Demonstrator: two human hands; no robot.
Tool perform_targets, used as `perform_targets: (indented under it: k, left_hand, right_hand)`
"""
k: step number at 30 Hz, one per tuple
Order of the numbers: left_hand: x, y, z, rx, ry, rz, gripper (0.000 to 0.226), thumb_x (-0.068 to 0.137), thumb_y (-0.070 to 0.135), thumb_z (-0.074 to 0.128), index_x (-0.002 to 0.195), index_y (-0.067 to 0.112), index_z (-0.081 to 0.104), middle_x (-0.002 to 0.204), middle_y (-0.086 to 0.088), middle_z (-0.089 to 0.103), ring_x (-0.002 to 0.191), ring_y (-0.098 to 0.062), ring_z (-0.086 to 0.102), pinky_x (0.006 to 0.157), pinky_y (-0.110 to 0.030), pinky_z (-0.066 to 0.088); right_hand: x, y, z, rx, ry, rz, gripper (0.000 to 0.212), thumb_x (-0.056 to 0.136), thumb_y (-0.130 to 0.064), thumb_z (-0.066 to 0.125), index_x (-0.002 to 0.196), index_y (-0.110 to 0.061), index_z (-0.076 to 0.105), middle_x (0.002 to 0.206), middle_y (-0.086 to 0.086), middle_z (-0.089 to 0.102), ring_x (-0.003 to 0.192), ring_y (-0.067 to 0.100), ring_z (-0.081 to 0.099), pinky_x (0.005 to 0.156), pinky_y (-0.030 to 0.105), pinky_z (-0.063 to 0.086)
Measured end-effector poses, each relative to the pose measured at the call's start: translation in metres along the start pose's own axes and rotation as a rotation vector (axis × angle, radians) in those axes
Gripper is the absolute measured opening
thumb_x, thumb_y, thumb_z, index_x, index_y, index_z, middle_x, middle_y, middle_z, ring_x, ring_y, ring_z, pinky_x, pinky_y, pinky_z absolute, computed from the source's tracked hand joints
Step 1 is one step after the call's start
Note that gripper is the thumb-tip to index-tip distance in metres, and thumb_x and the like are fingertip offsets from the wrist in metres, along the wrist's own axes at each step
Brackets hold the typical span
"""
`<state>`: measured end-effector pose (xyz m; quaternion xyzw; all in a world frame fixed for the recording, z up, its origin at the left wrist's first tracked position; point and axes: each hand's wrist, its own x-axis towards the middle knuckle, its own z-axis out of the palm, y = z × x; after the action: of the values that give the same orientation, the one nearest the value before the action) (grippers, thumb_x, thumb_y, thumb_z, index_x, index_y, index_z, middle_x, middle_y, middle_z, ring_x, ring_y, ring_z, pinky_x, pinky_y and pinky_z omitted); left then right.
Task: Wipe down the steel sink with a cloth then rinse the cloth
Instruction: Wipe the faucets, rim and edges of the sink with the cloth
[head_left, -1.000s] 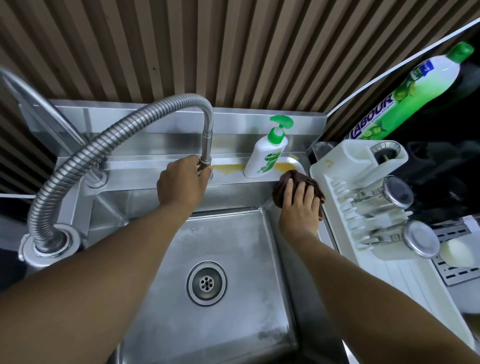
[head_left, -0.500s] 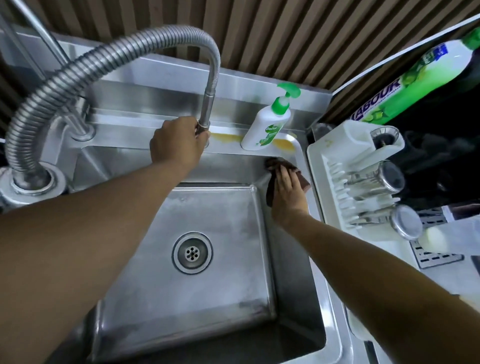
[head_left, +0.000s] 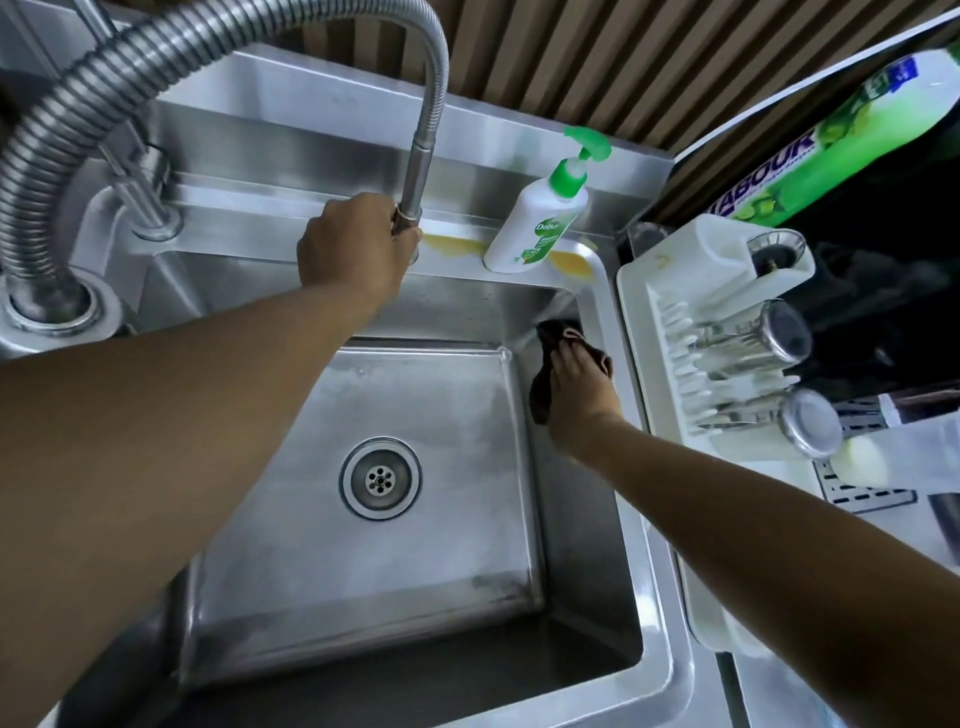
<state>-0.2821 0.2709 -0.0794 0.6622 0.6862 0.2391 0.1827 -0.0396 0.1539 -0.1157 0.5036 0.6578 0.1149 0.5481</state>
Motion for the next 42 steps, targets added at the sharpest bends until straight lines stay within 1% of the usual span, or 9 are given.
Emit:
perform_targets:
  k: [6,9,14,23,27,29,34,38,42]
  left_hand:
    - [0.0,0.0,-0.001,-0.013,-0.018,0.005,0.03,0.093,0.045,0.064,0.099,0.017,0.072,0.098,-0.015,0.07,0.093,-0.04,0.062,0.067,-0.036,0.037]
    - [-0.002,0.001,-0.003,-0.014,-0.022,0.013,0.031,0.094,0.045,0.063,0.1,0.015,0.072,0.1,-0.016,0.071,0.094,-0.04,0.062,0.068,-0.036,0.037]
    - [0.0,0.001,-0.003,-0.024,-0.028,-0.005,0.031,0.092,0.044,0.065,0.101,0.016,0.073,0.102,-0.019,0.069,0.098,-0.044,0.061,0.072,-0.039,0.042]
    - [-0.004,0.005,-0.007,-0.047,-0.038,-0.024,0.031,0.093,0.043,0.066,0.104,0.015,0.073,0.103,-0.019,0.07,0.096,-0.044,0.063,0.07,-0.037,0.04]
    - [-0.002,0.003,-0.004,-0.037,-0.033,-0.024,0.029,0.092,0.043,0.066,0.101,0.016,0.073,0.102,-0.018,0.071,0.095,-0.044,0.063,0.07,-0.038,0.042]
    - [-0.002,0.003,-0.004,-0.036,-0.035,-0.019,0.029,0.092,0.042,0.065,0.101,0.016,0.073,0.102,-0.018,0.071,0.095,-0.044,0.063,0.071,-0.038,0.043]
    - [-0.002,0.003,-0.003,-0.04,-0.028,-0.016,0.03,0.092,0.043,0.065,0.103,0.016,0.074,0.102,-0.017,0.071,0.095,-0.042,0.063,0.071,-0.038,0.043]
    - [-0.002,0.002,-0.002,-0.035,-0.028,-0.012,0.03,0.092,0.043,0.065,0.102,0.016,0.074,0.102,-0.018,0.071,0.096,-0.043,0.063,0.072,-0.04,0.045]
    - [0.0,0.0,-0.001,-0.031,-0.029,-0.013,0.029,0.091,0.044,0.064,0.1,0.017,0.073,0.101,-0.017,0.071,0.096,-0.044,0.062,0.072,-0.04,0.045]
  right_hand:
    - [-0.077,-0.011,0.023,0.103,-0.08,-0.382,0.05,0.1,-0.039,0.04,0.134,-0.011,0.062,0.154,0.01,0.041,0.141,0.036,0.03,0.118,0.048,0.02]
    - [-0.079,0.004,0.02,0.105,-0.052,-0.441,0.037,0.094,-0.041,0.053,0.116,-0.018,0.072,0.134,0.003,0.059,0.128,0.028,0.046,0.112,0.044,0.031]
    - [-0.064,0.01,0.017,0.058,-0.016,-0.397,0.033,0.1,-0.036,0.049,0.123,-0.023,0.069,0.14,0.003,0.058,0.138,0.028,0.039,0.121,0.044,0.013]
    - [-0.12,-0.022,0.043,0.145,-0.141,-0.517,0.044,0.094,-0.049,0.059,0.125,-0.018,0.067,0.131,0.004,0.062,0.131,0.03,0.045,0.108,0.045,0.034]
    - [-0.101,-0.033,0.033,0.052,-0.106,-0.391,0.057,0.099,-0.048,0.036,0.136,-0.013,0.06,0.151,0.012,0.046,0.146,0.036,0.025,0.119,0.053,0.008]
    - [-0.106,-0.052,0.039,0.054,-0.134,-0.372,0.058,0.098,-0.049,0.038,0.137,-0.012,0.06,0.154,0.014,0.042,0.148,0.042,0.017,0.118,0.056,0.0]
    - [-0.137,-0.061,0.052,0.095,-0.198,-0.542,0.033,0.097,-0.028,0.055,0.124,-0.015,0.068,0.127,0.007,0.065,0.132,0.035,0.045,0.112,0.05,0.025]
    - [-0.115,-0.043,0.047,0.132,-0.145,-0.418,0.045,0.098,-0.036,0.057,0.137,-0.014,0.057,0.143,0.011,0.054,0.14,0.035,0.033,0.118,0.051,0.023]
    - [-0.112,-0.043,0.047,0.043,-0.109,-0.411,0.051,0.104,-0.038,0.043,0.146,-0.011,0.049,0.155,0.011,0.041,0.148,0.038,0.02,0.122,0.054,0.006]
